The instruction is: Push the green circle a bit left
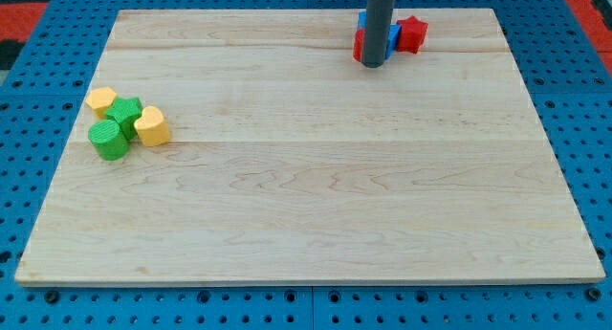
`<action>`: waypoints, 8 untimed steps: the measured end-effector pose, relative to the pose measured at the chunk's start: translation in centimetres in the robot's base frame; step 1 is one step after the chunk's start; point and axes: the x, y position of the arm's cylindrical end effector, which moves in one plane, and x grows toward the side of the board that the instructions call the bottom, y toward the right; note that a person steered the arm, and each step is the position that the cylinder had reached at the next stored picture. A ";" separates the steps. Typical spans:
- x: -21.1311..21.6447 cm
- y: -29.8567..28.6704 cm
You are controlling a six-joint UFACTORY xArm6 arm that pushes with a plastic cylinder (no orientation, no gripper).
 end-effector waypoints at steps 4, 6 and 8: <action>17.6 -6.2; 22.6 -18.0; 19.2 -27.1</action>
